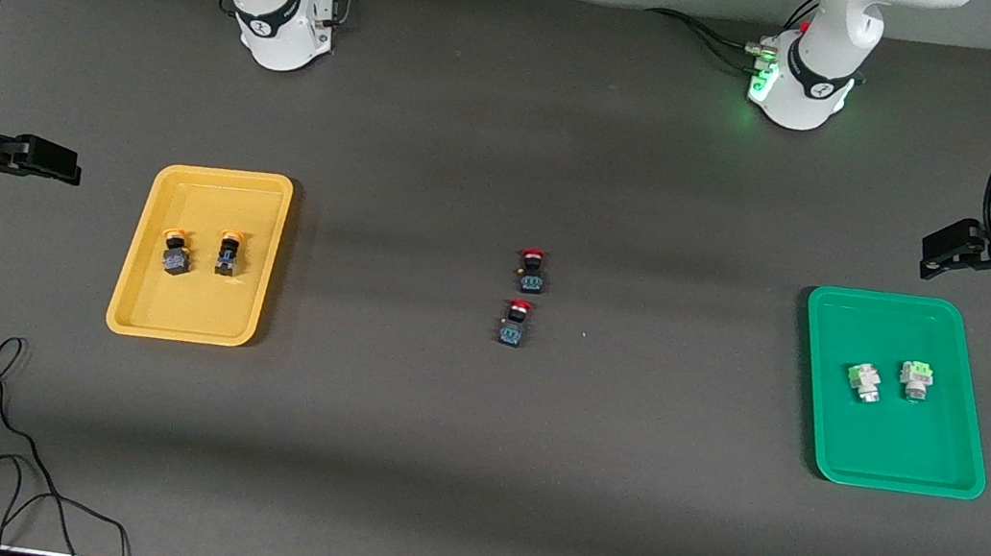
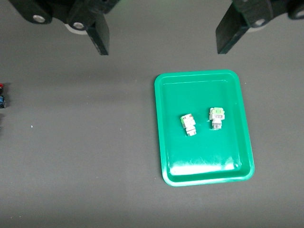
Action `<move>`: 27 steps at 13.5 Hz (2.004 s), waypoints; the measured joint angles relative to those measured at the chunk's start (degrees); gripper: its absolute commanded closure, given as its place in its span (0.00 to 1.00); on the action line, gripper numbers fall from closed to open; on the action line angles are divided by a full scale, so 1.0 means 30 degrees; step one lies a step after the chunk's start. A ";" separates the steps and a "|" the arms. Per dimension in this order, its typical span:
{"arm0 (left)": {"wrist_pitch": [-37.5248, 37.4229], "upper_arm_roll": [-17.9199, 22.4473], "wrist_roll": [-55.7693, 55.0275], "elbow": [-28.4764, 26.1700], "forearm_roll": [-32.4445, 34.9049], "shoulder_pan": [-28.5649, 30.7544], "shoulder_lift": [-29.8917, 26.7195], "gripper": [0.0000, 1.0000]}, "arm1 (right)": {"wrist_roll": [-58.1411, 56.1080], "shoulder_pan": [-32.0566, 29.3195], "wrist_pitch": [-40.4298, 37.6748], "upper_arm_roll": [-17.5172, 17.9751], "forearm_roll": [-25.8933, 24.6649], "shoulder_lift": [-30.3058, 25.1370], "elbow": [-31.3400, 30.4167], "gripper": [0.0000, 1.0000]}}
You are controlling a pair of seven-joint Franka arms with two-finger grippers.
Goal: Place green and yellow buttons in trays
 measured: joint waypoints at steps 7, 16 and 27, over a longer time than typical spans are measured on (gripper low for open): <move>-0.0112 0.0084 -0.0139 0.0021 -0.0032 0.0000 -0.0024 0.00 | 0.0851 -0.8479 0.3456 1.0898 -0.2651 -0.4651 -0.5109 0.01; -0.0194 0.0083 -0.0154 0.0022 -0.0040 -0.0001 -0.0024 0.00 | 0.0938 -0.8617 0.8902 1.1964 -0.2677 -0.7804 -1.0239 0.02; -0.0209 0.0083 -0.0167 0.0022 -0.0045 -0.0008 -0.0024 0.00 | 0.1327 -0.8573 0.8149 1.2079 -0.2678 -0.7457 -0.9923 0.01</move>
